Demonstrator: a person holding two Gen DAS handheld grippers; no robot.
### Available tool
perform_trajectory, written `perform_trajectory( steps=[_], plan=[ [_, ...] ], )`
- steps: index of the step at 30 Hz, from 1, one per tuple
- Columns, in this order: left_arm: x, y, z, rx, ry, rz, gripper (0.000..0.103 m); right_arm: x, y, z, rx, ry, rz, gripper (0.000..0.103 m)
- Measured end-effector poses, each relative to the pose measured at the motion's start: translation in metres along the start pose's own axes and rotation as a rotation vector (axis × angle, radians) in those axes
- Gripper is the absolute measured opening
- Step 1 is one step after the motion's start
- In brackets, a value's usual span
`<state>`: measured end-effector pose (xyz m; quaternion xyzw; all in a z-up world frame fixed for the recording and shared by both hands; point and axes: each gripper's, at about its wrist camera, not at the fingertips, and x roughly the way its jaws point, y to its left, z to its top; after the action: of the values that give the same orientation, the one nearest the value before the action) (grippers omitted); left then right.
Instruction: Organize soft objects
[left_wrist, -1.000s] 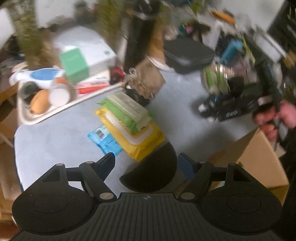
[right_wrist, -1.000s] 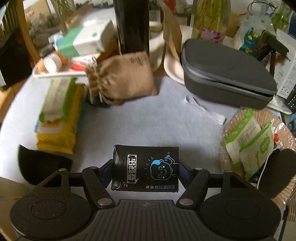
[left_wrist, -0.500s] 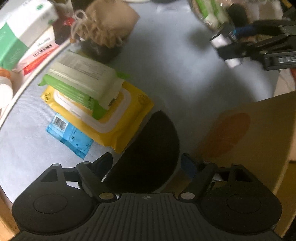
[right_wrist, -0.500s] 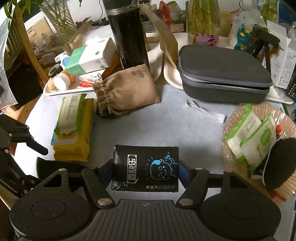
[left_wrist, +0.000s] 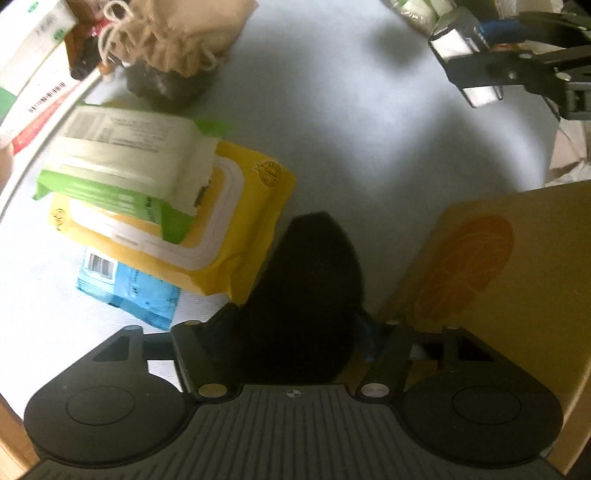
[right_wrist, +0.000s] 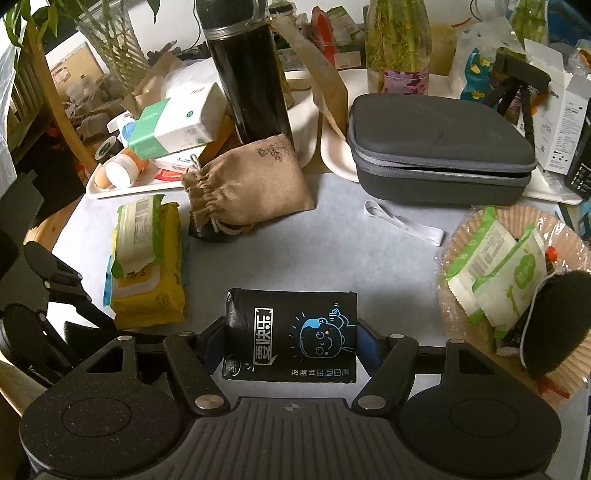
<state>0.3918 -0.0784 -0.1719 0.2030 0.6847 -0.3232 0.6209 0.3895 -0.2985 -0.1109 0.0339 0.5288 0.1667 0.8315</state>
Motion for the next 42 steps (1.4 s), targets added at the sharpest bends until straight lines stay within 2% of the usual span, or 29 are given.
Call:
perform_trajectory(
  steps=[8,26,42],
  plan=[
    [-0.018,-0.003,-0.018,0.007,-0.090,0.035,0.055,-0.014,-0.001,-0.002,0.007,-0.046,0.004,0.072],
    [-0.105,-0.016,-0.082,-0.101,-0.402,0.082,0.054,-0.073,0.017,-0.017,-0.015,-0.179,0.039,0.071],
    [-0.159,-0.061,-0.115,-0.191,-0.642,0.197,0.054,-0.145,0.058,-0.042,-0.137,-0.263,0.082,0.071]
  ],
)
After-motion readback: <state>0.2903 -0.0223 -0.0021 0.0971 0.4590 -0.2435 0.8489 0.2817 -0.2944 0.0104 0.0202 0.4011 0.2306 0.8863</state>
